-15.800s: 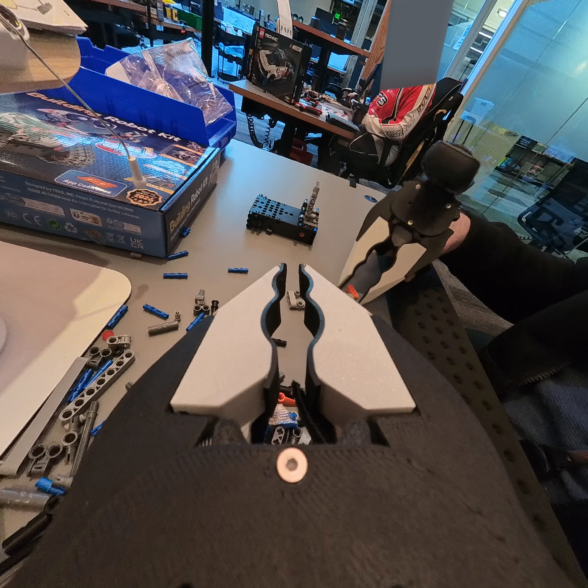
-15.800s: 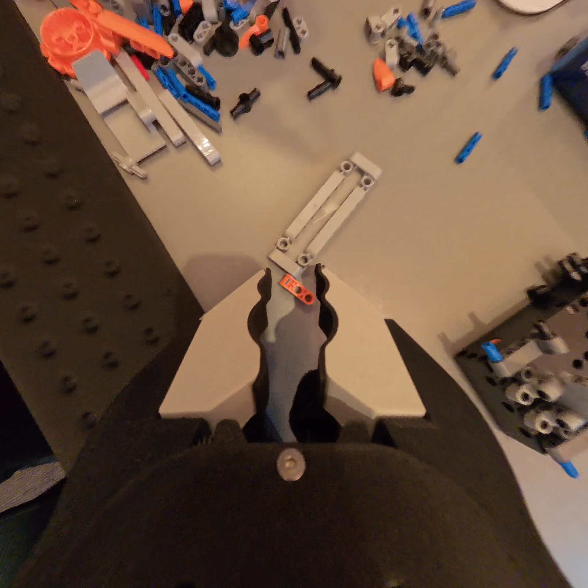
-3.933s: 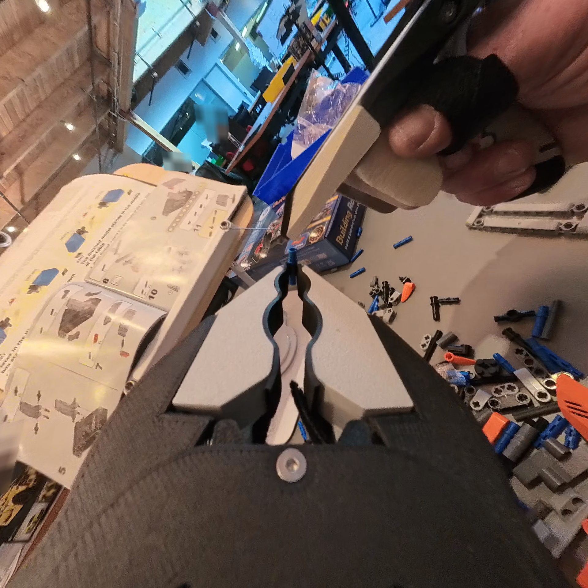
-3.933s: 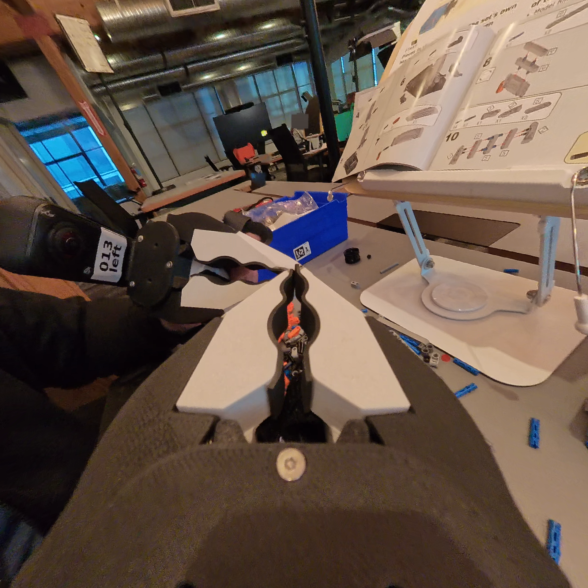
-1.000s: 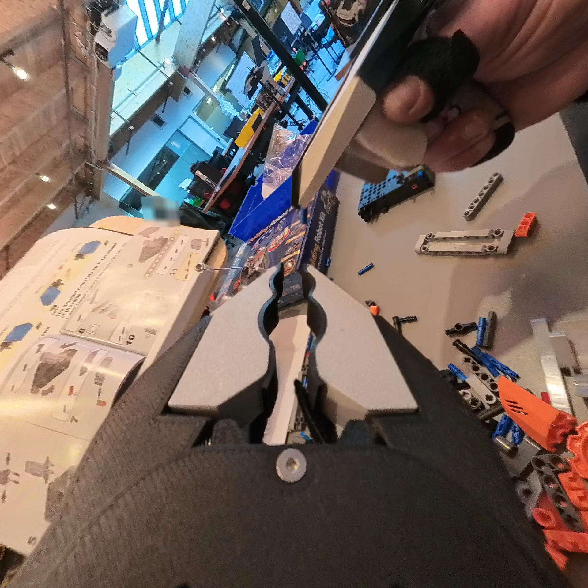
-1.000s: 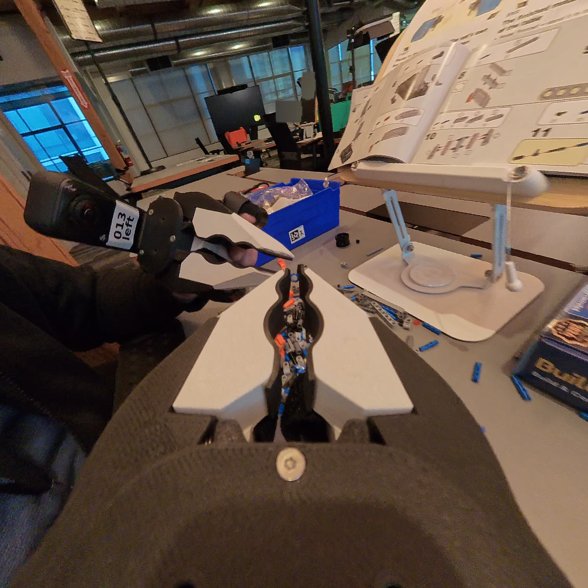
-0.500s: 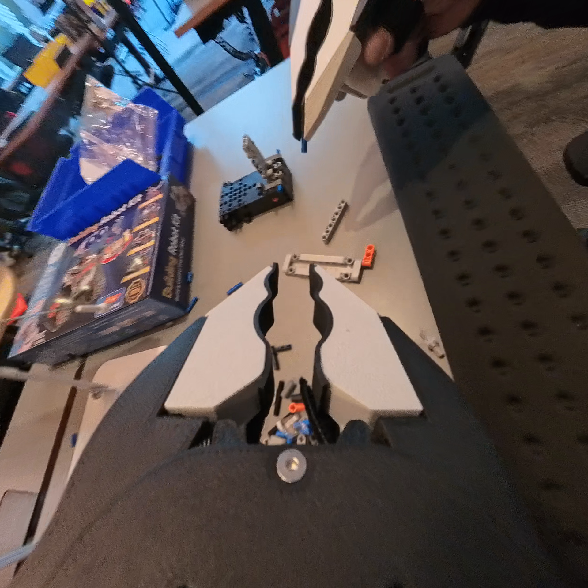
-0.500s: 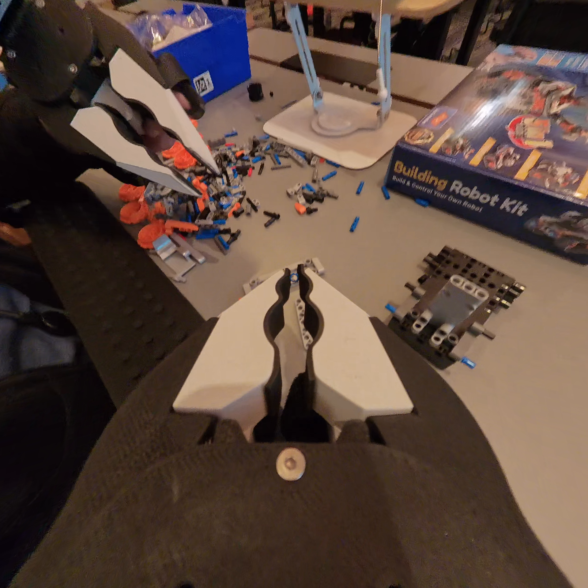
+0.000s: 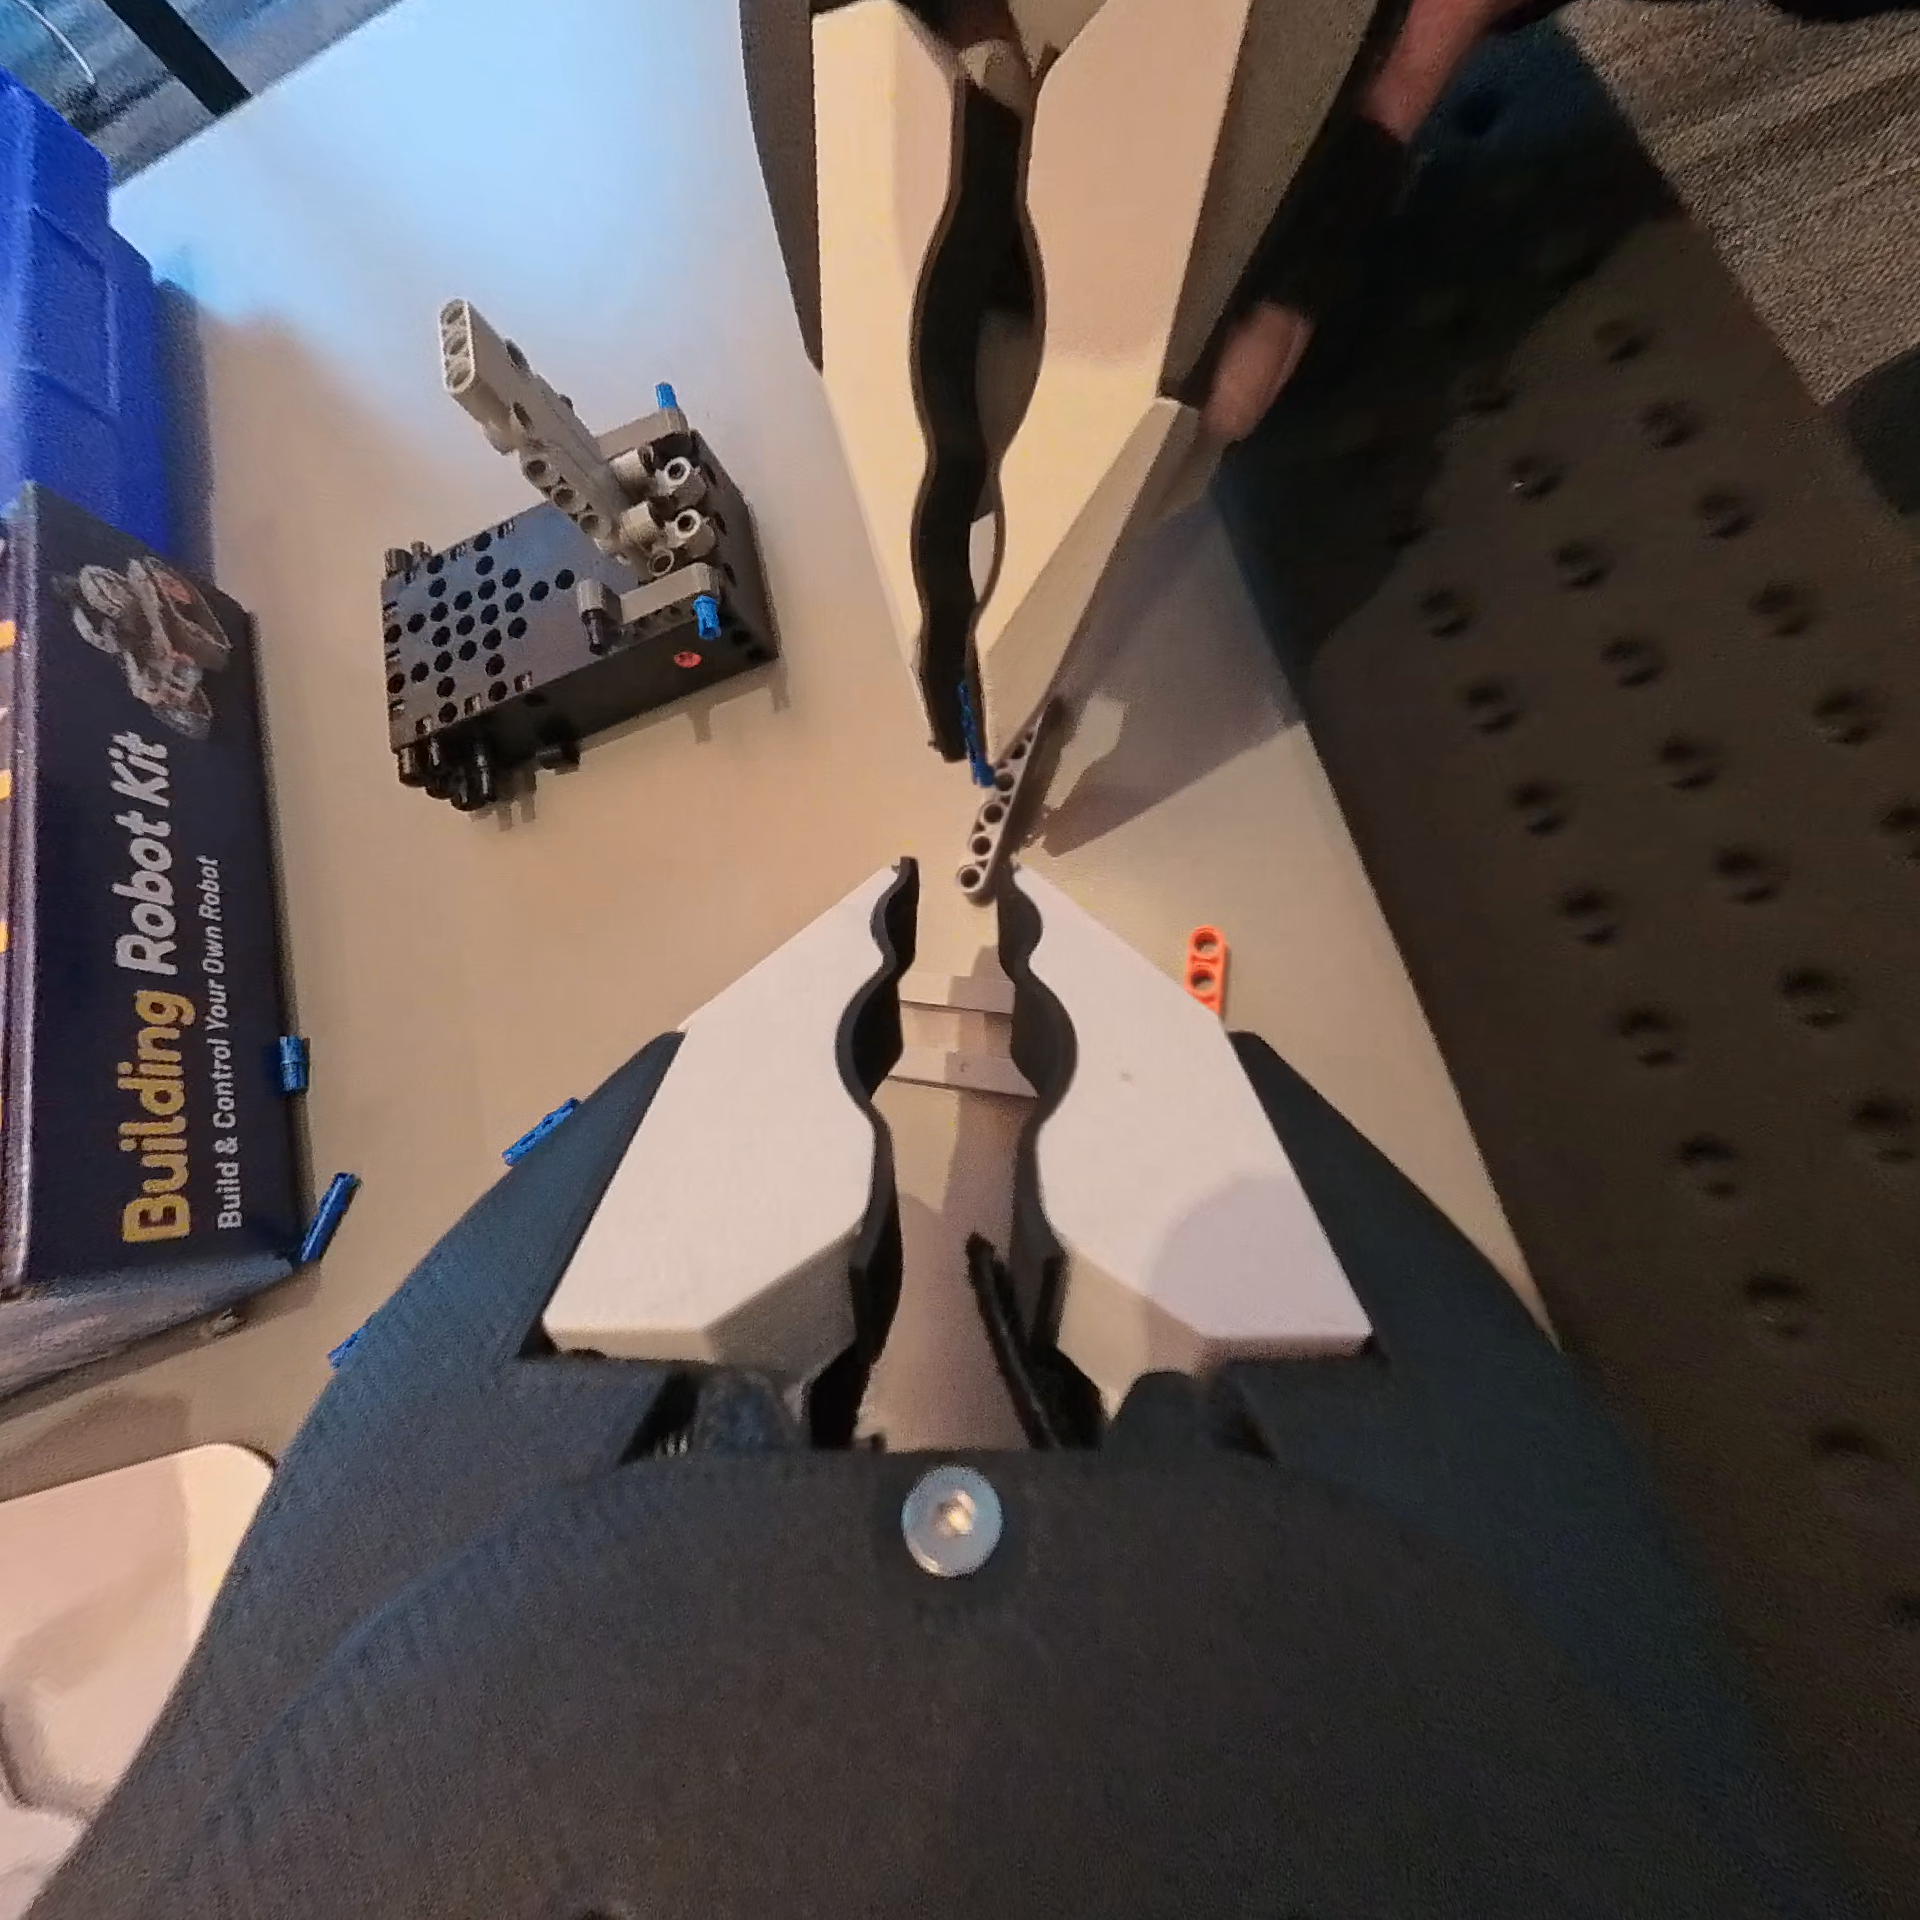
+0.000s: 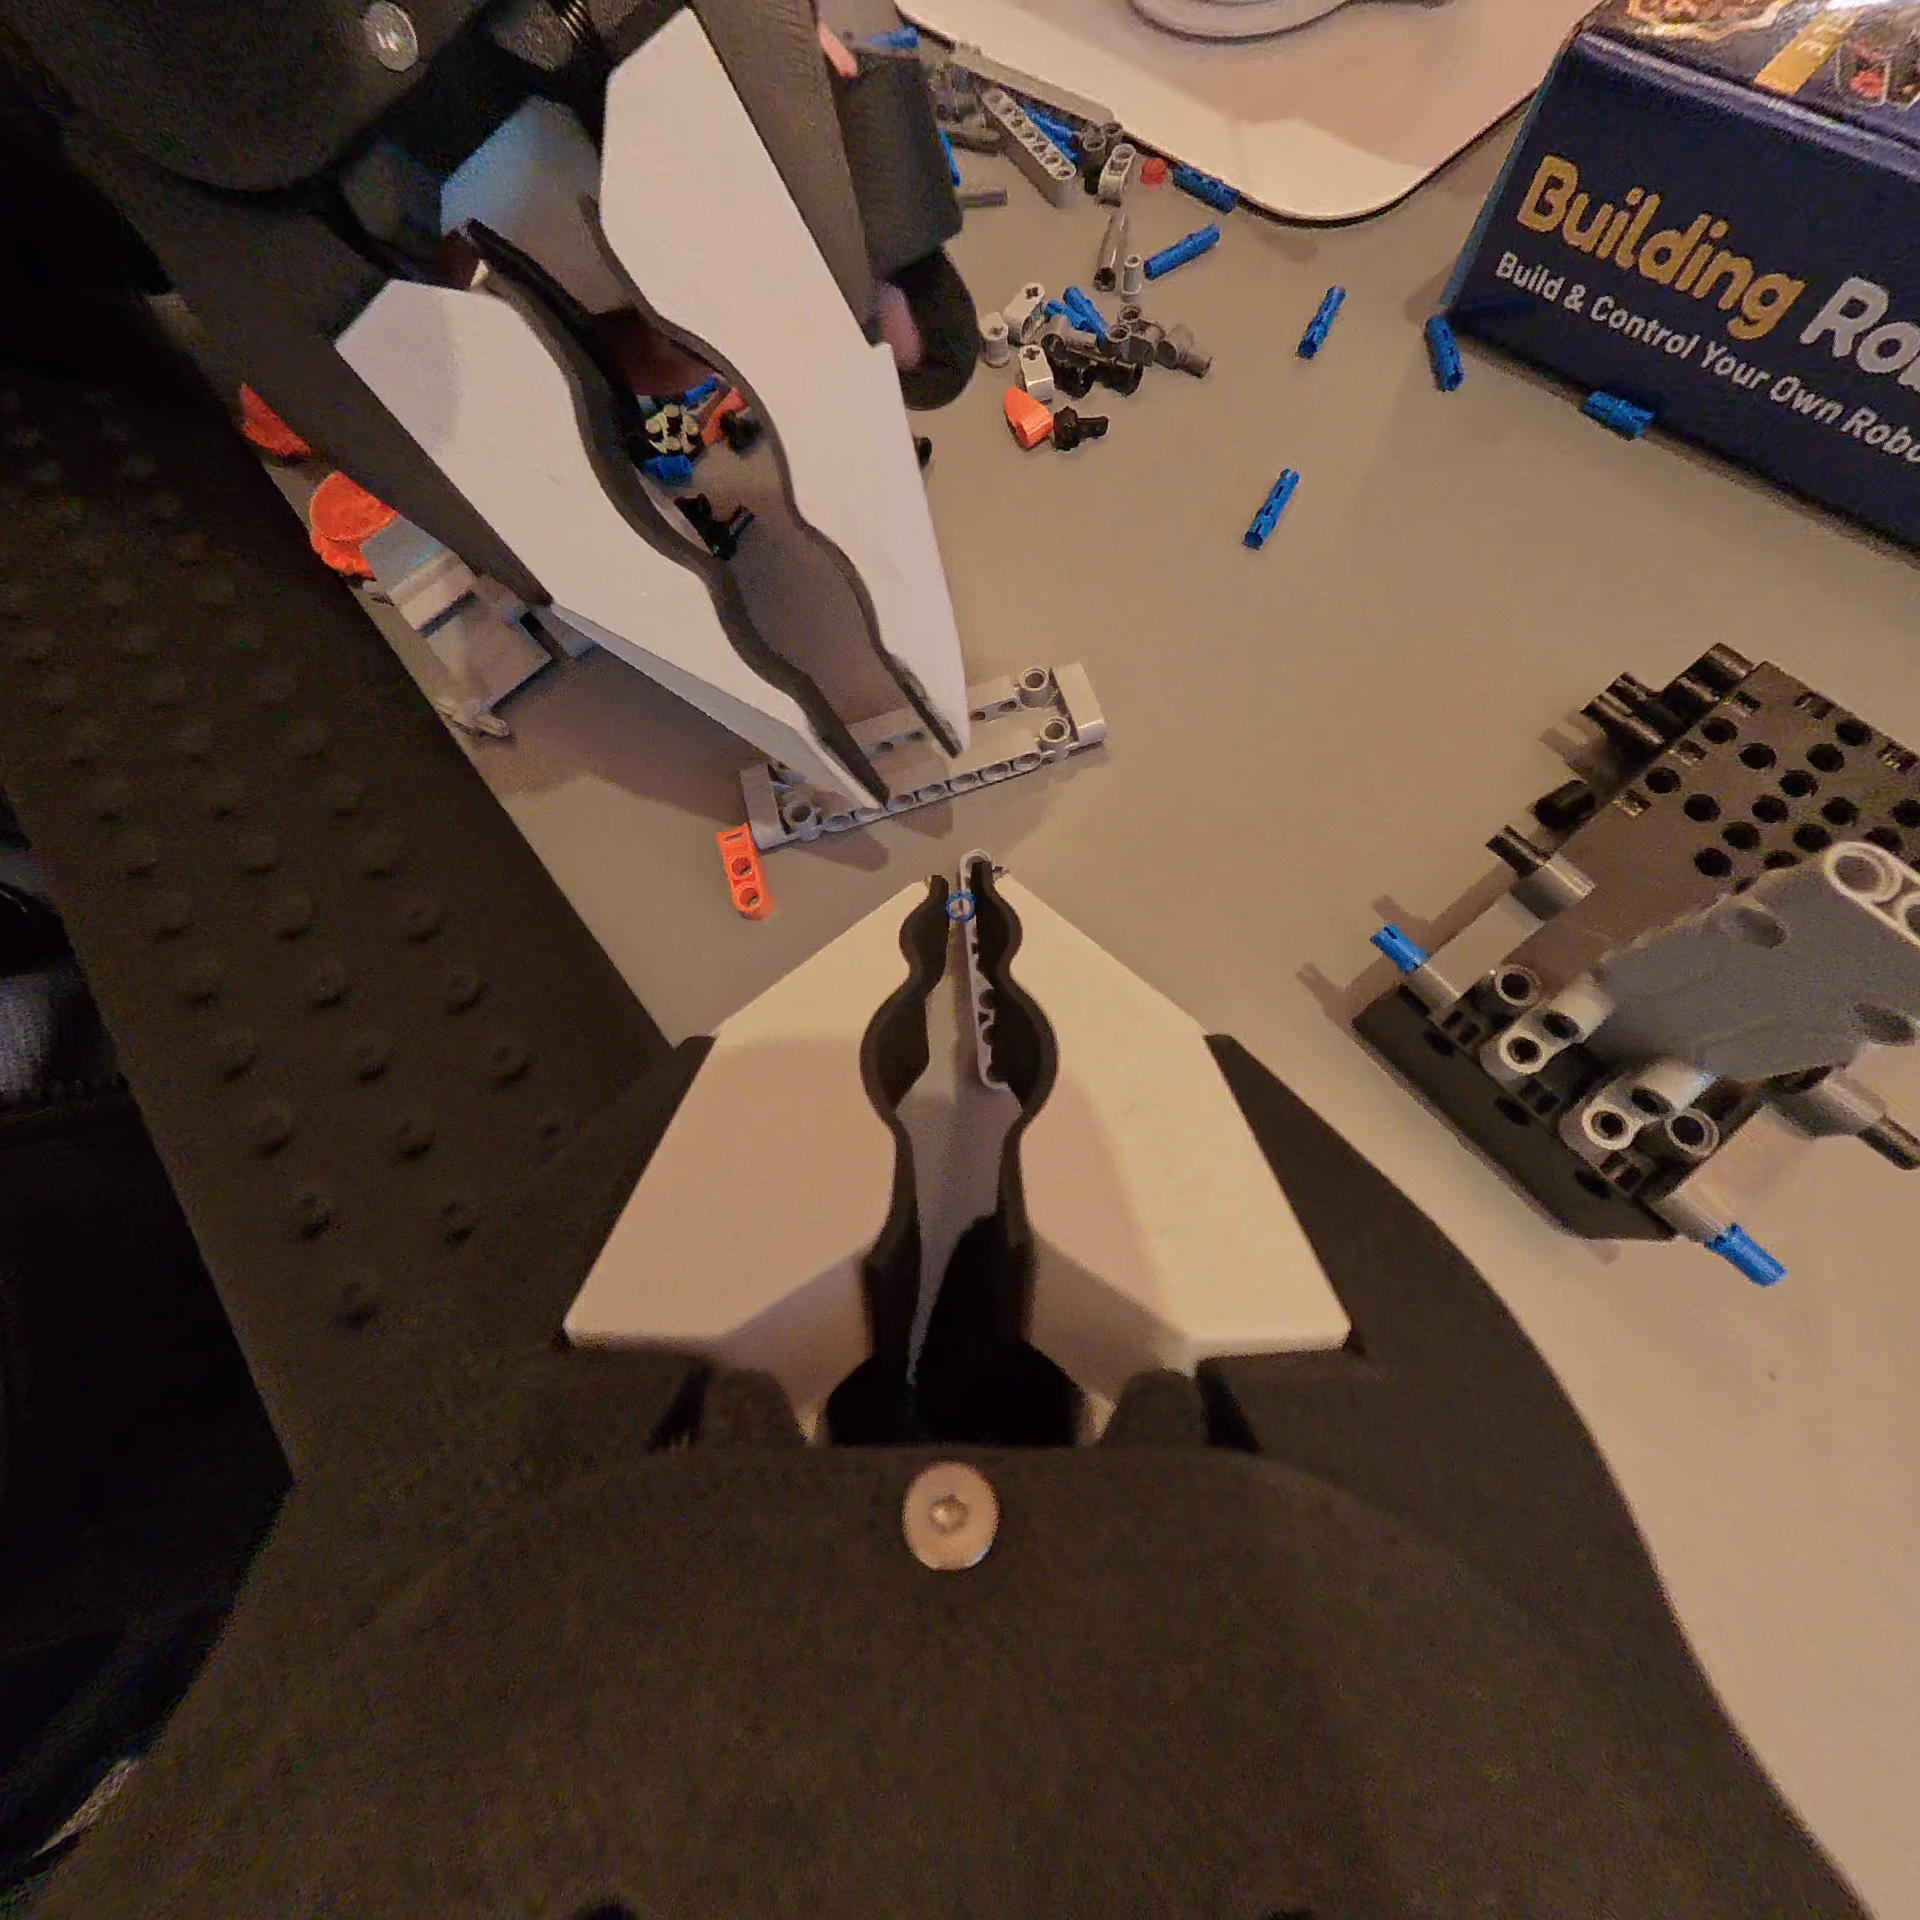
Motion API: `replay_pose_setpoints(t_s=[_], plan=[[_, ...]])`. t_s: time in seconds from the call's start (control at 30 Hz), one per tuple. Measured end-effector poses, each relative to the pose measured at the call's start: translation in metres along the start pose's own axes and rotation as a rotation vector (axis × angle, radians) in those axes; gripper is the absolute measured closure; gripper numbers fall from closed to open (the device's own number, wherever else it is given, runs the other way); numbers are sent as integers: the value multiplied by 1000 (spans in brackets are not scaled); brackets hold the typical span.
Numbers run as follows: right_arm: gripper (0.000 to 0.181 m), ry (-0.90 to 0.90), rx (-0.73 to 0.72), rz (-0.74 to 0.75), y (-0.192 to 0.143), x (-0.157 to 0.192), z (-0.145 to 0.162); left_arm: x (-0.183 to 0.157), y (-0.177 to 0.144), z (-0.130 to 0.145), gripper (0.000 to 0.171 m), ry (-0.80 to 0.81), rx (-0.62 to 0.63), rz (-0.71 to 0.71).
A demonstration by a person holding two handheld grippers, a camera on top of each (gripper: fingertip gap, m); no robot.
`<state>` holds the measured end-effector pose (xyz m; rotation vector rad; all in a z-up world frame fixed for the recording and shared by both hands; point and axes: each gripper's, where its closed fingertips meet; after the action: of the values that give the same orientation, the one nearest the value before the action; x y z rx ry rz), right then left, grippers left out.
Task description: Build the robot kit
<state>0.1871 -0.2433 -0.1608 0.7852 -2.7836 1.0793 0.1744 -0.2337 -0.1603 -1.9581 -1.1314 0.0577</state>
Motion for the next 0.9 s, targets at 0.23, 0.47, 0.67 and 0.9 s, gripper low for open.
replay_pose_setpoints(t_s=[0.23, 0.47, 0.67, 0.9], plan=[[178, -16, 79, 2, 8, -4, 10, -4, 17, 5, 158, -18, 0, 73], [178, -25, 103, 9, 11, -5, 12, -9, 28, 10, 161, -39, -1, 122], [178, -54, 112, 22, 13, -6, 11, -11, 28, 10, 166, -66, -23, 141], [178, -56, 121, 17, 14, -7, 12, -3, 25, 8, 160, -53, -32, 121]])
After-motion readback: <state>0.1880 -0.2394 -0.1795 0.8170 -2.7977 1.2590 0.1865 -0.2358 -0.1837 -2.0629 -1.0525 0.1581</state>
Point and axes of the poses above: each gripper's, where its closed fingertips meet, y out along the fingers, z out of its underside, x = y × z across the jaws, and after that the axes turned 8 degrees about y, right-handed
